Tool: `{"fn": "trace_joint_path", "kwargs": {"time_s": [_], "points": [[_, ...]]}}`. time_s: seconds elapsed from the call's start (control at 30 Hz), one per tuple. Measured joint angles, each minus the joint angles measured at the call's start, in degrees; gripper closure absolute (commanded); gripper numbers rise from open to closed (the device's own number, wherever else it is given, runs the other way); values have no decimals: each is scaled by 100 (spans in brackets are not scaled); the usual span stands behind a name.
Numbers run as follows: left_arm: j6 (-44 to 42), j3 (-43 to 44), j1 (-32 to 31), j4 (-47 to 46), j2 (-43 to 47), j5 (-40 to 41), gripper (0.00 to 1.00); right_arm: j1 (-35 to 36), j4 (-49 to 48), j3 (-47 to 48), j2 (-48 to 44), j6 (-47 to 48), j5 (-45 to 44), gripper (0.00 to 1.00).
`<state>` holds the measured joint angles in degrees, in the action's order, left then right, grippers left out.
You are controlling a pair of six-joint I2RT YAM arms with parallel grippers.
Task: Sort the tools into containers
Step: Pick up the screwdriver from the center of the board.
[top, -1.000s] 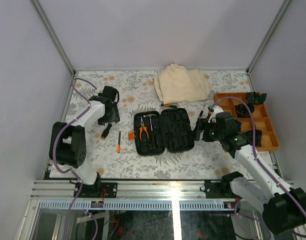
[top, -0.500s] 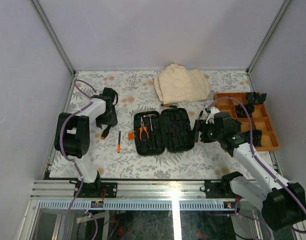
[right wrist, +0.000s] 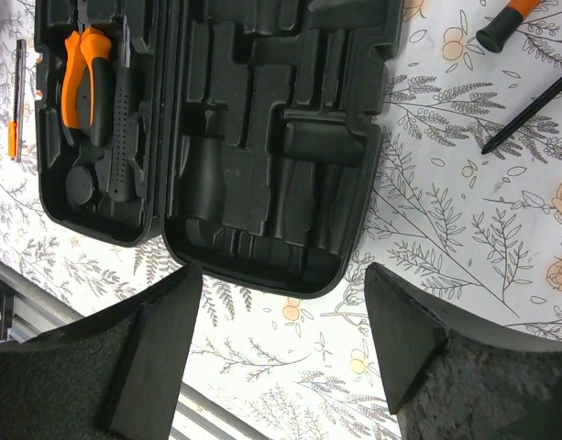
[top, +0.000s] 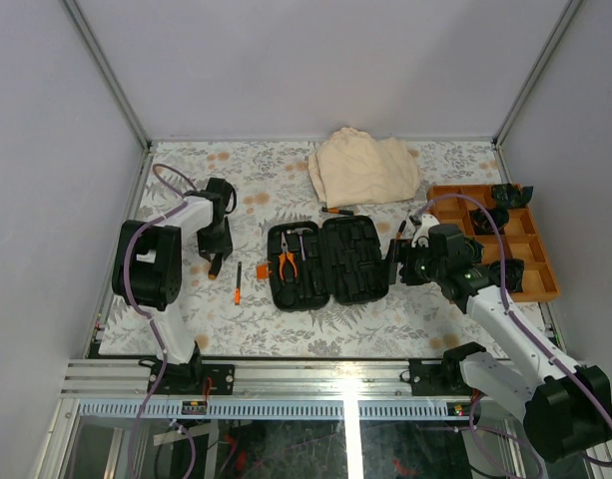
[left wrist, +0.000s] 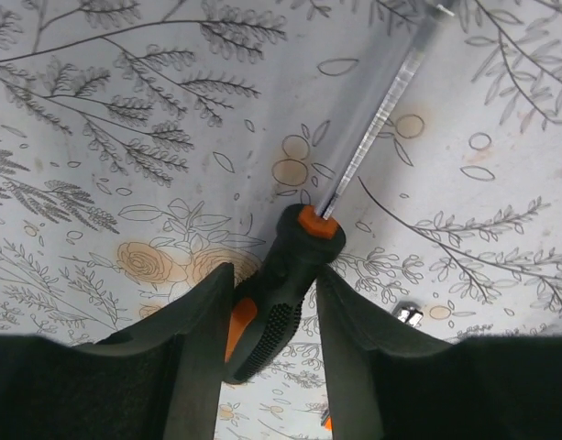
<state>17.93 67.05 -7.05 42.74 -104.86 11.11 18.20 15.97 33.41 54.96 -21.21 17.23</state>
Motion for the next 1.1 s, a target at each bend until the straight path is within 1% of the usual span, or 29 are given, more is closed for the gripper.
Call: {"fn": "trace_joint_path", "kwargs": {"time_s": [0.23,0.43,0.57,0.7,0.83,1.0,1.1], "points": [[0,-2,0,0,2,-190,88,0,-2,-17,-50,-107,-9,22],[-9,-7,2,2,48,-431,95,0,2,-17,-129,-170,-175,21],[-7,-87,-11,0,304,-592,99,0,2,-17,-243,-219,-417,21],[-2,-142,-114,-26,761,-743,100,0,0,-17,-365,-308,-619,20],[63,-162,-448,-92,1178,-855,100,0,-107,-59,-474,-431,-715,20],[286,-308,-898,-343,1687,-1137,100,0,-341,-105,-442,-680,-654,20],[448,-575,-966,-584,1956,-1408,100,0,-431,-105,-339,-835,-522,21]]}}
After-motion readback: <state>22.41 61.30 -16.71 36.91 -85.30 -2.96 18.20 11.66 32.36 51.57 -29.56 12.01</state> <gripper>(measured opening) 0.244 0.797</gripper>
